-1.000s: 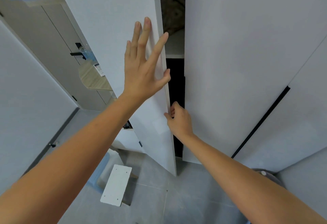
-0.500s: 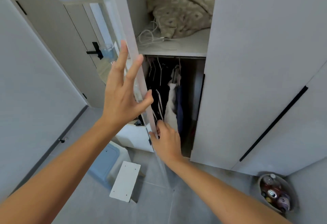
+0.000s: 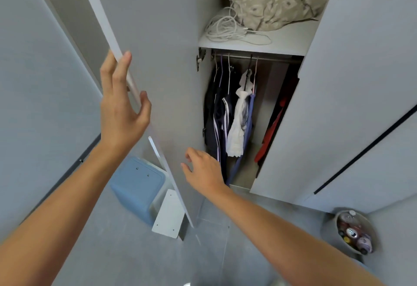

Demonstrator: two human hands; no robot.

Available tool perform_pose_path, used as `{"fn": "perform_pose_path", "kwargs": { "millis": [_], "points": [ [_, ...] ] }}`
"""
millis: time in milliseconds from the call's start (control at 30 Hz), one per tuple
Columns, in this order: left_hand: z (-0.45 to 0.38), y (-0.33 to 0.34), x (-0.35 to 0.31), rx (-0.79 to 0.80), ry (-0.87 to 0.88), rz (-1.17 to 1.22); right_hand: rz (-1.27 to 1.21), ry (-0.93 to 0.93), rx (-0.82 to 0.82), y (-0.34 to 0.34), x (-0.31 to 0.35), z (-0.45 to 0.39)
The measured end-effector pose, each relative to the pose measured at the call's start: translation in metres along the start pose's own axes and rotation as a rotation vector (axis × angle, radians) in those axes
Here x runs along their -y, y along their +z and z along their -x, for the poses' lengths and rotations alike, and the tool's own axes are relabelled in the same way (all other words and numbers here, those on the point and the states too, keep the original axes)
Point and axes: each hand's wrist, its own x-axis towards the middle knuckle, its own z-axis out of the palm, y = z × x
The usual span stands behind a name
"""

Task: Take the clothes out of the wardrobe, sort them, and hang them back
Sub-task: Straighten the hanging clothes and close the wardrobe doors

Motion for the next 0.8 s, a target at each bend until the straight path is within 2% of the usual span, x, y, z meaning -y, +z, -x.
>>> {"fn": "perform_pose_path", "kwargs": {
  "millis": [200, 300, 400, 467, 533, 633, 800],
  "points": [
    [0.027, -0.011, 0.029, 0.073, -0.028, -0.109, 0.086, 0.072, 0.061, 0.002, -0.036, 0.027],
    [0.051, -0.003, 0.017, -0.022, 0.020, -0.296, 0.086, 0.088, 0.081, -0.005, -0.055, 0.028],
    [0.081, 0.019, -0.014, -0.067, 0.066, -0.317, 0.071, 0.090, 0.094, -0.015, -0.082, 0.027],
    [0.102, 0.045, -0.036, 0.033, 0.097, -0.280, 0.061, 0.095, 0.094, -0.022, -0.106, 0.027],
    [0.120, 0.076, -0.056, 0.191, 0.055, -0.239, 0.053, 0.092, 0.090, -0.028, -0.135, 0.029],
    [0.144, 0.127, -0.072, 0.413, -0.111, -0.220, 0.028, 0.103, 0.100, -0.033, -0.188, 0.039],
    [0.211, 0.219, -0.061, 0.672, -0.313, -0.245, 0.022, 0.141, 0.233, -0.015, -0.284, 0.075]
  ]
}}
